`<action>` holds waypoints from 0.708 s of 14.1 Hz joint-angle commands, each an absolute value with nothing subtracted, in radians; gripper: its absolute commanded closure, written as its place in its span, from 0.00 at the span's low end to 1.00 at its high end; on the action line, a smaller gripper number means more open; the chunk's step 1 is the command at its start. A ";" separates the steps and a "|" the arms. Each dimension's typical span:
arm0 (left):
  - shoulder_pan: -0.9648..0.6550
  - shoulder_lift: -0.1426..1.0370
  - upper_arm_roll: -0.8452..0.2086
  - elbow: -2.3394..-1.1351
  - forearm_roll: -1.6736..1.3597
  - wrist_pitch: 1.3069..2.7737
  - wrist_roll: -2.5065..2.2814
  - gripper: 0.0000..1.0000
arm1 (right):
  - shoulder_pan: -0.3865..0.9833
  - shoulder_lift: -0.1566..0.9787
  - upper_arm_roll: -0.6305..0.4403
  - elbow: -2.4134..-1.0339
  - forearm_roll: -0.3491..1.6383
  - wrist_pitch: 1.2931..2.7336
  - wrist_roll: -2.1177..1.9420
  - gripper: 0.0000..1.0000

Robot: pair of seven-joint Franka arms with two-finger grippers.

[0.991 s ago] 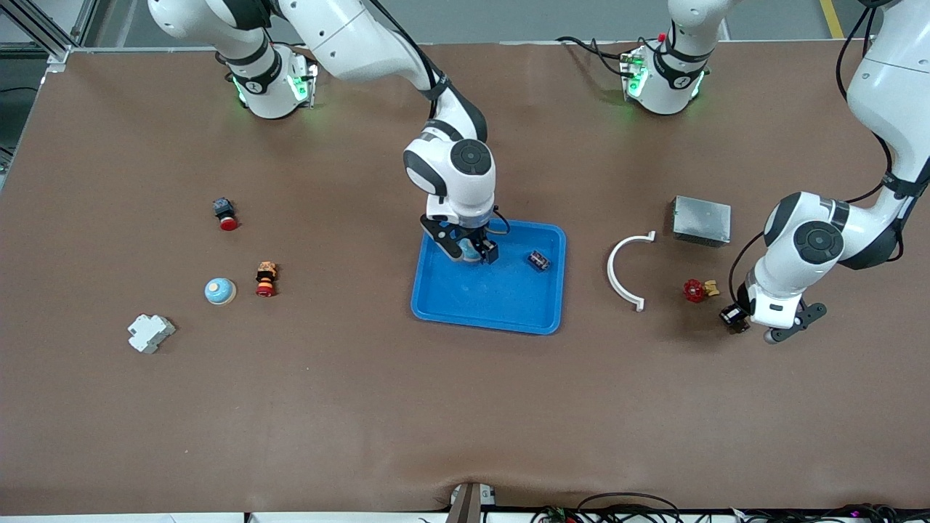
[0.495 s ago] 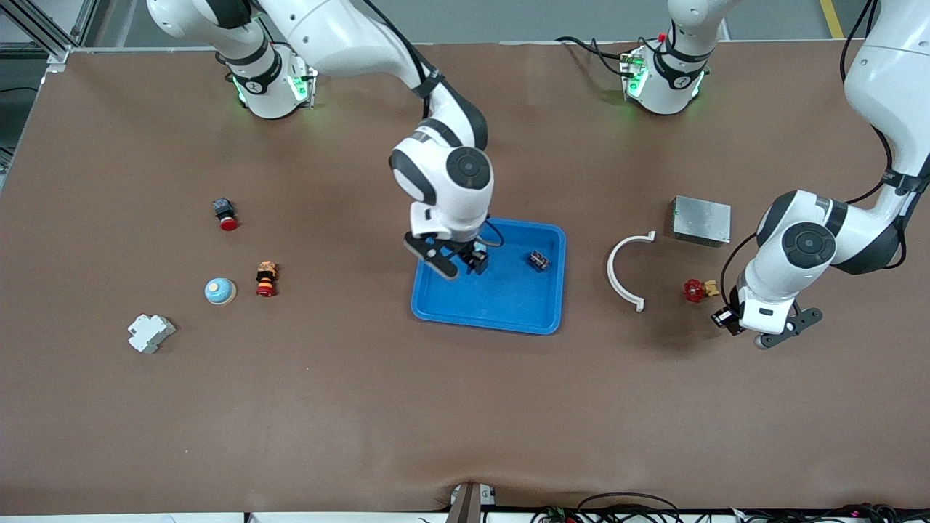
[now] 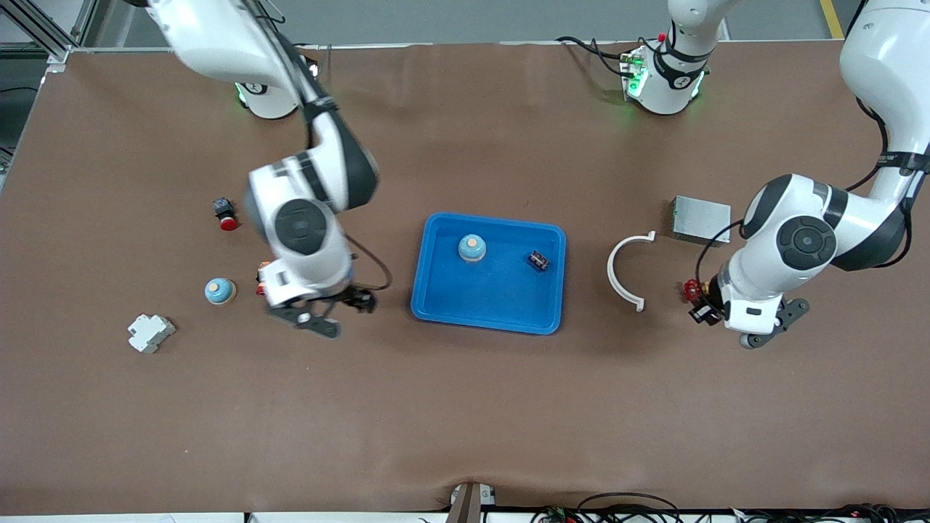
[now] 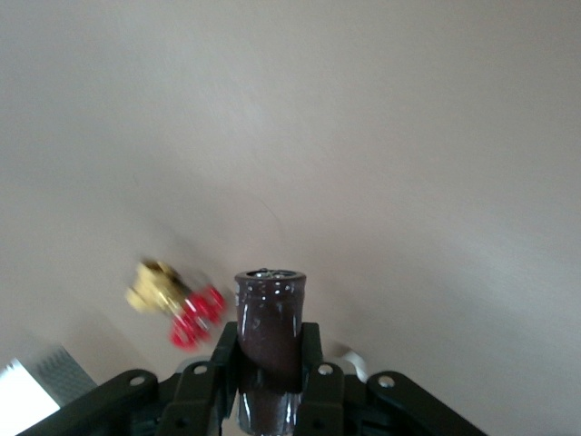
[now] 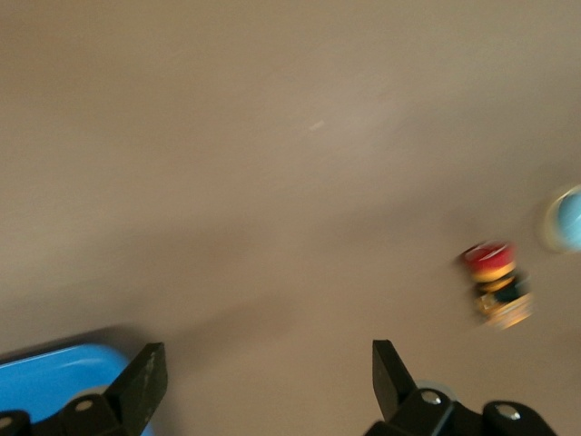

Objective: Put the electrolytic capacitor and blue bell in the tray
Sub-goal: 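Move the right gripper to the second bell while the left gripper lifts the capacitor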

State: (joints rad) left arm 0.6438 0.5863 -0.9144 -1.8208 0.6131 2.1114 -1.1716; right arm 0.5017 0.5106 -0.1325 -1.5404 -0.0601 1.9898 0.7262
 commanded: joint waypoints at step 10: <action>0.160 0.689 -0.841 -1.690 0.589 2.092 -1.871 1.00 | 0.086 0.249 -0.106 -2.124 -0.071 2.460 0.118 0.00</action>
